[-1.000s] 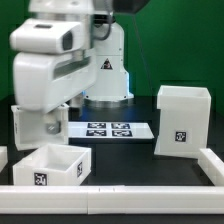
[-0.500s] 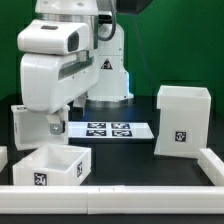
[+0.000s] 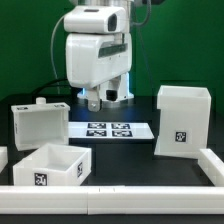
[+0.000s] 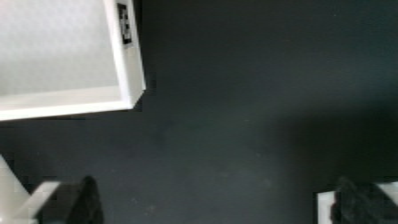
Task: Assemble drawer
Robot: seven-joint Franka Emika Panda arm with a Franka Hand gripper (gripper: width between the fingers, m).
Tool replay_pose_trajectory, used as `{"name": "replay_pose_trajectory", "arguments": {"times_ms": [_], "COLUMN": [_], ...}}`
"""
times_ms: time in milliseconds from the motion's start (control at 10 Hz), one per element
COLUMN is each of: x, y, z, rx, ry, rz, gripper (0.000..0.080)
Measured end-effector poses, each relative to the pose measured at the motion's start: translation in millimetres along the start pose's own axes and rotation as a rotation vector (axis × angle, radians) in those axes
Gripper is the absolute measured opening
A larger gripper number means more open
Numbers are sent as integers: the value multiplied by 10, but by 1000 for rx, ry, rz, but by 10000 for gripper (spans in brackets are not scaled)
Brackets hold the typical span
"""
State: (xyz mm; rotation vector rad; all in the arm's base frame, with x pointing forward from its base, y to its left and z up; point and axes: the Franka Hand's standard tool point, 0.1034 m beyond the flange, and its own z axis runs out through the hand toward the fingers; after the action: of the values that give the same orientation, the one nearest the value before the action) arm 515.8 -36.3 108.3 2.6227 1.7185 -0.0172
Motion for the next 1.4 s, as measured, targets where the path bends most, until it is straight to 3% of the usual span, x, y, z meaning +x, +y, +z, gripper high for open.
{"name": "replay_pose_trajectory", "arguments": {"times_ms": [100, 300, 500, 900, 1100, 1400], "x": [22, 241, 399, 403, 773, 1021], "y": [-15, -166, -559, -528, -673, -791], "z": [-14, -185, -243, -231, -292, -109], "rx": [-2, -24, -49, -46, -63, -43], "ry": [0, 13, 27, 27, 47, 61], "rz": [2, -21, -76, -53, -40, -22], "gripper": [649, 649, 649, 649, 649, 649]}}
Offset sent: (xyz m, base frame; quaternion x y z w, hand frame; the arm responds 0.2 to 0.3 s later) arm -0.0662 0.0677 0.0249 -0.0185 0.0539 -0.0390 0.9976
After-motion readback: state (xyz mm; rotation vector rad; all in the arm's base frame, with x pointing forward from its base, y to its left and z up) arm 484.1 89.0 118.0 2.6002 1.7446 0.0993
